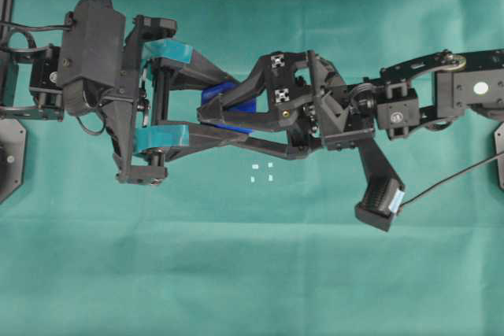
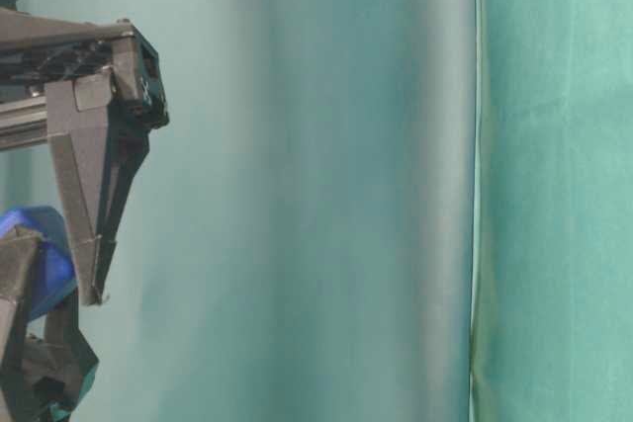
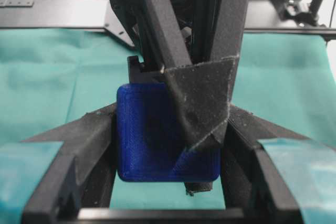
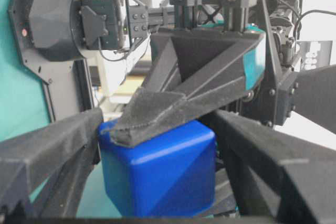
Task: Handover the blue block to the right arm after grasping it with the left arm, then place it in the designated position.
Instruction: 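Close the right gripper on the cube beside the left gripper, then open the left gripper and pull the cube away with the right gripper, then hold the cube in the right gripper and reorient it downward, then lower the cube with the right gripper toward the white marked spot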
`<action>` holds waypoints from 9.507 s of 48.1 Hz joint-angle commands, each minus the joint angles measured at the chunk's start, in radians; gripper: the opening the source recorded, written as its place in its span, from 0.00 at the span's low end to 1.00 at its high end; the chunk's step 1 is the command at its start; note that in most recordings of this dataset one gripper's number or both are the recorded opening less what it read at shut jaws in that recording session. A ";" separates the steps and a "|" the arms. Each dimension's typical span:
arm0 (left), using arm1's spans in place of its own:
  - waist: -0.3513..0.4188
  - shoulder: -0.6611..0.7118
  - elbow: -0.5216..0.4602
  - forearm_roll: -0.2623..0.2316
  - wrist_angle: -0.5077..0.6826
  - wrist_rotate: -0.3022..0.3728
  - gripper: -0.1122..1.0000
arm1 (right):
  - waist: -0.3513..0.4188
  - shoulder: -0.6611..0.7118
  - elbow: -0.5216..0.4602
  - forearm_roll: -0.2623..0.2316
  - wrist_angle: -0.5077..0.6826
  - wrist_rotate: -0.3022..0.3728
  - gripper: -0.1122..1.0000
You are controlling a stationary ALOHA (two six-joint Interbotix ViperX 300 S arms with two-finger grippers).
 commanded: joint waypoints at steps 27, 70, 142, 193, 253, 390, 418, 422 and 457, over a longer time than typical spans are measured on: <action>-0.014 -0.006 -0.015 -0.002 -0.005 0.003 0.52 | 0.000 -0.034 -0.032 -0.011 0.097 0.005 0.66; -0.014 -0.006 -0.017 -0.002 -0.006 -0.028 0.74 | 0.003 -0.034 -0.031 -0.009 0.097 0.009 0.66; -0.014 -0.064 0.034 0.000 0.017 -0.017 1.00 | 0.037 -0.238 0.149 0.219 0.176 0.400 0.66; -0.014 -0.063 0.034 0.003 0.018 -0.005 1.00 | 0.037 -0.236 0.138 0.316 0.161 1.042 0.66; -0.014 -0.063 0.032 0.003 0.018 -0.006 1.00 | 0.038 -0.236 0.137 0.318 0.170 1.045 0.66; -0.014 -0.063 0.032 0.003 0.020 -0.005 1.00 | 0.005 0.341 0.167 0.500 -0.002 1.048 0.66; -0.014 -0.063 0.032 0.003 0.018 -0.003 1.00 | 0.003 0.426 0.153 0.528 -0.072 1.046 0.66; -0.012 -0.064 0.032 0.003 0.020 -0.003 1.00 | 0.003 0.426 0.153 0.526 -0.071 1.046 0.66; -0.014 -0.063 0.031 0.003 0.018 -0.003 1.00 | 0.003 0.428 0.155 0.537 -0.077 1.046 0.68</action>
